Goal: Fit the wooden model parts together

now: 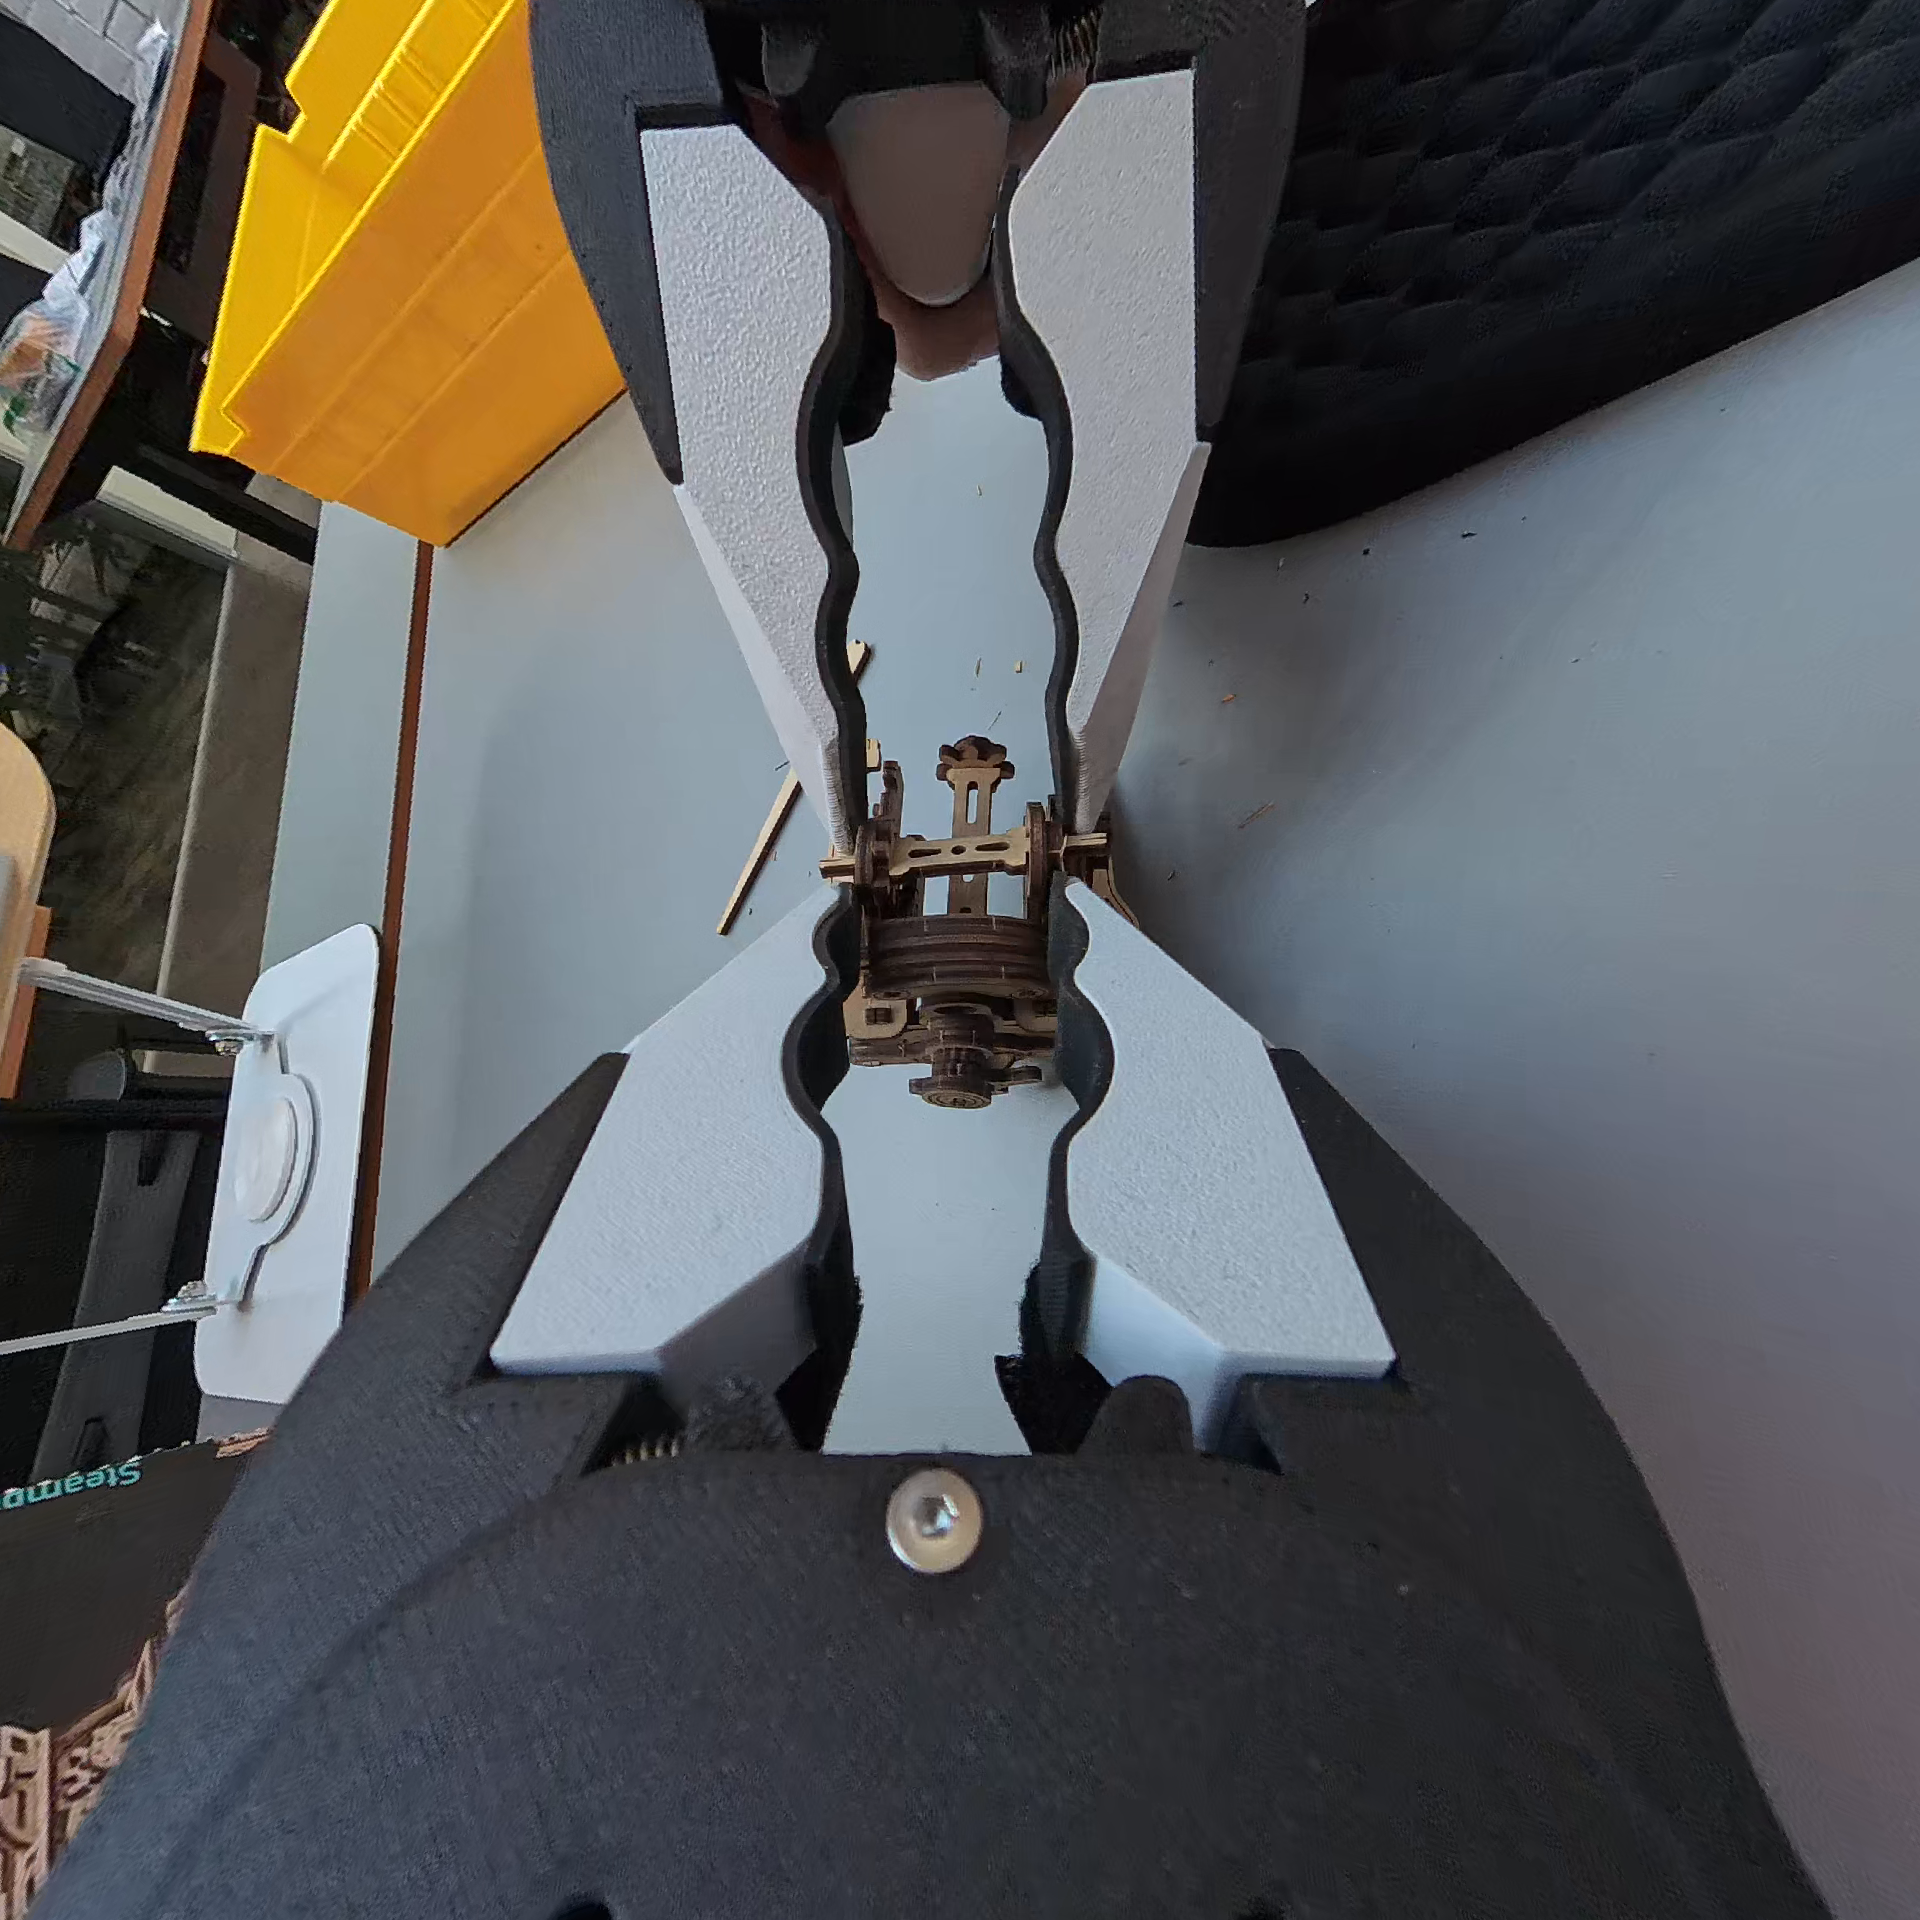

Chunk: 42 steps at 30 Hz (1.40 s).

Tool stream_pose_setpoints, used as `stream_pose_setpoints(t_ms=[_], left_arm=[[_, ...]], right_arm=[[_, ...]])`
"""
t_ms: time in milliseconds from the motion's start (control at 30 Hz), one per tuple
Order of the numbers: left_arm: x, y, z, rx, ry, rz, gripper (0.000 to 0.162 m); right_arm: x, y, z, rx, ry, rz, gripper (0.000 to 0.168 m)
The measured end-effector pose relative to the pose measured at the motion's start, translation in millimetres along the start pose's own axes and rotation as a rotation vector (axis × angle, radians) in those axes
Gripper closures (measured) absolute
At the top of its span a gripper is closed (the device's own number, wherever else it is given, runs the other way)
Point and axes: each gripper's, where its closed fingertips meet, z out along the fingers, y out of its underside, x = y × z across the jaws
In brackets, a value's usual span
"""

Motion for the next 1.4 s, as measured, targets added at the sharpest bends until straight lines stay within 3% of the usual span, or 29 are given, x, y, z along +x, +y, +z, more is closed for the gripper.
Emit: stream_pose_setpoints(t_ms=[433, 633, 800, 933, 1167, 1300, 1400], left_arm=[[-2, 1, -5, 0.018, 0.008, -0.053, 0.124], [-8, -5, -16, 0.141, 0.112, -0.324, 0.112], [-6, 18, -4, 0.102, 0.185, -0.488, 0.103], [-1, 12, -2, 0.173, 0.264, -0.571, 0.12], [-1, 4, 1, 0.18, 0.248, -0.561, 0.124], [0, -1, 2, 0.156, 0.224, -0.525, 0.125], [0, -6, 2, 0.15, 0.205, -0.498, 0.125]], right_arm=[[1, 0, 0, 0.023, -0.029, 0.074, 0.133], [8, 6, -3, 0.068, -0.122, 0.319, 0.133], [8, 11, -4, 0.093, -0.162, 0.363, 0.133], [10, 16, -5, 0.055, -0.141, 0.341, 0.133], [7, 24, -10, -0.07, -0.13, 0.322, 0.128], [0, 23, -15, -0.106, -0.201, 0.429, 0.117], [2, 25, -14, -0.095, -0.206, 0.475, 0.121]])
